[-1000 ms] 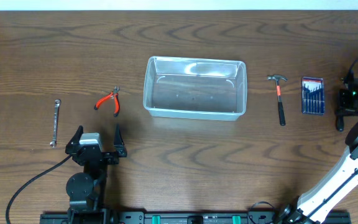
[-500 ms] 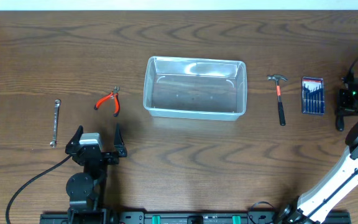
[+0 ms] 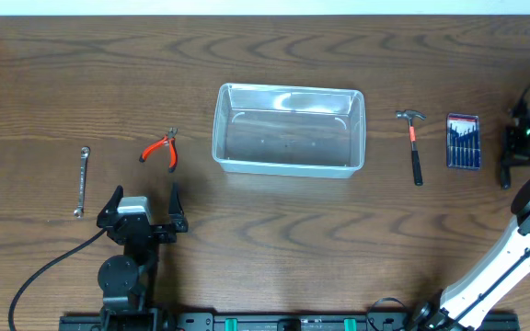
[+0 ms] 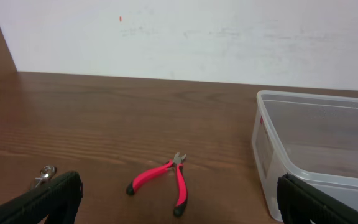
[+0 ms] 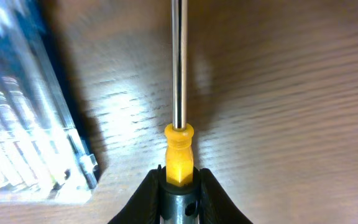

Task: Pack container
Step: 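Lift the screwdriver with the right gripper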

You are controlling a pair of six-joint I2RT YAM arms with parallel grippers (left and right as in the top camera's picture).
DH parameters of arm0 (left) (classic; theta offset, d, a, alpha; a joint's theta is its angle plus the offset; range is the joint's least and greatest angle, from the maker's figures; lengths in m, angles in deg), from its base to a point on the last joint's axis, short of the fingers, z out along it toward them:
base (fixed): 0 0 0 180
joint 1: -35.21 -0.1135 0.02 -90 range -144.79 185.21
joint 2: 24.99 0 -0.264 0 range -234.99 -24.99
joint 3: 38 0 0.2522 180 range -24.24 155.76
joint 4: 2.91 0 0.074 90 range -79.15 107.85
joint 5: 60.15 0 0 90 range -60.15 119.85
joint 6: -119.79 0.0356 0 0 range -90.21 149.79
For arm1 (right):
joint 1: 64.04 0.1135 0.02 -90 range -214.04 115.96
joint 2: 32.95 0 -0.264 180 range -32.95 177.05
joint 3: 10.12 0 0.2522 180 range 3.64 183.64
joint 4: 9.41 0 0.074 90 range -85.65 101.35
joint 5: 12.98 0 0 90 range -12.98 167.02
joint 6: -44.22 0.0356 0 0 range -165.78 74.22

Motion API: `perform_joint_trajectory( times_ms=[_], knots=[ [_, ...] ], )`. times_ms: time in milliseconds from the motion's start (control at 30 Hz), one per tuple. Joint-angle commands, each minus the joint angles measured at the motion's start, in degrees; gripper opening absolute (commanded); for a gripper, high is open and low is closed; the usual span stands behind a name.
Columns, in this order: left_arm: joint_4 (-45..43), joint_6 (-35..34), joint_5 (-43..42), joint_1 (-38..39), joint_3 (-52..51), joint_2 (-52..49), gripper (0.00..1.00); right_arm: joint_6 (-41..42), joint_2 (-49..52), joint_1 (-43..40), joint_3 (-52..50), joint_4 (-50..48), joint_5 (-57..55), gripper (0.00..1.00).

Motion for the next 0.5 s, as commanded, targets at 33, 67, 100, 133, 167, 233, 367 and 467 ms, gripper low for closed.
perform_joint_trajectory(
  times_ms=[33, 67, 100, 133, 167, 233, 367, 467],
  knots=[
    [2.2, -0.3, -0.4, -0.2, -0.9, 0.3, 0.98, 0.7, 0.3, 1.6, 8.3, 3.0, 1.3, 0.01],
    [2.2, -0.3, -0.4, -0.2, -0.9, 0.3, 0.98, 0.7, 0.3, 2.1, 10.4, 4.0, 1.3, 0.01],
    [2.2, -0.3, -0.4, -0.2, -0.9, 0.3, 0.98, 0.7, 0.3, 2.6, 12.4, 4.9, 1.6, 0.01],
    [2.2, -0.3, -0.4, -0.2, -0.9, 0.3, 0.98, 0.7, 0.3, 3.1, 14.2, 5.7, 2.1, 0.01],
    [2.2, -0.3, -0.4, -0.2, -0.9, 0.3, 0.98, 0.7, 0.3, 3.8, 16.3, 6.6, 2.8, 0.01],
    [2.2, -0.3, -0.4, -0.2, -0.9, 0.3, 0.98, 0.7, 0.3, 5.5, 20.3, 8.3, 3.7, 0.01],
    [2.2, -0.3, -0.4, -0.2, -0.9, 0.3, 0.98, -0.2, 0.3, 11.1, 29.2, 12.5, 3.8, 0.01],
    [2.2, -0.3, -0.4, -0.2, -0.9, 0.3, 0.98, -1.4, 0.3, 16.5, 35.8, 15.5, 3.9, 0.01]
  ],
)
